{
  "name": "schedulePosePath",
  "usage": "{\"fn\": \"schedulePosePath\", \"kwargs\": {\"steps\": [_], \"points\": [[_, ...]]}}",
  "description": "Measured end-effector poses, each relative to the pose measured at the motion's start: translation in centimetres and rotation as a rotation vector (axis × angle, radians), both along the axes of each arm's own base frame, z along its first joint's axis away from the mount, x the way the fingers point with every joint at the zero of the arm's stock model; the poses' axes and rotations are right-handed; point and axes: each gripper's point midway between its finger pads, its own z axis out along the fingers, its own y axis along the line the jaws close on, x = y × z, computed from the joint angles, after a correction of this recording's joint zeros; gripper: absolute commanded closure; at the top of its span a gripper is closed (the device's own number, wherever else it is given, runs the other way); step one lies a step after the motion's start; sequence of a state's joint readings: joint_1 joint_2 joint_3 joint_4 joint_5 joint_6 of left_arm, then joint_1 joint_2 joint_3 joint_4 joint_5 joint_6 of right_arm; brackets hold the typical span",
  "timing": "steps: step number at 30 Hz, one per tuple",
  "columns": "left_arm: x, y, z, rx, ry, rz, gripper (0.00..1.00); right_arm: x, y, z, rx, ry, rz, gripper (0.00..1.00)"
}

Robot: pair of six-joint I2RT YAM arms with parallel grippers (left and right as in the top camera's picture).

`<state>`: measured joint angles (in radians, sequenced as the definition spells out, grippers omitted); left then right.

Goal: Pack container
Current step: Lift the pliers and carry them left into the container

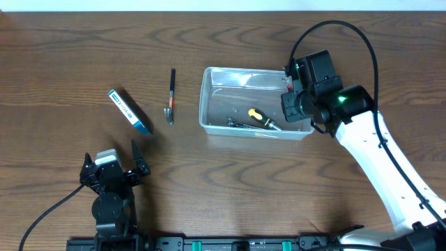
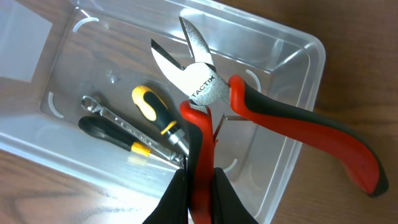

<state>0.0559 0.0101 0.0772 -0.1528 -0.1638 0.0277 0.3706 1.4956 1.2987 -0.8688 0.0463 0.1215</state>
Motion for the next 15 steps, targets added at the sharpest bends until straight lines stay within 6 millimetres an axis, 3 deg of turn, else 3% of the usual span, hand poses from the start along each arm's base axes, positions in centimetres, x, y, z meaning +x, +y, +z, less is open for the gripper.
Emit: {"fn": "schedulePosePath", "kwargs": {"steps": [4,15], "points": [[0.0,0.0,0.0,0.0,0.0,0.0,0.02,0.9,0.5,-1.3,-0.011,0.017,0.012,0.99],[0.0,0.0,0.0,0.0,0.0,0.0,0.02,1.4,2.7,-9.9,-0.087,0.195,0.076,0.99]]}}
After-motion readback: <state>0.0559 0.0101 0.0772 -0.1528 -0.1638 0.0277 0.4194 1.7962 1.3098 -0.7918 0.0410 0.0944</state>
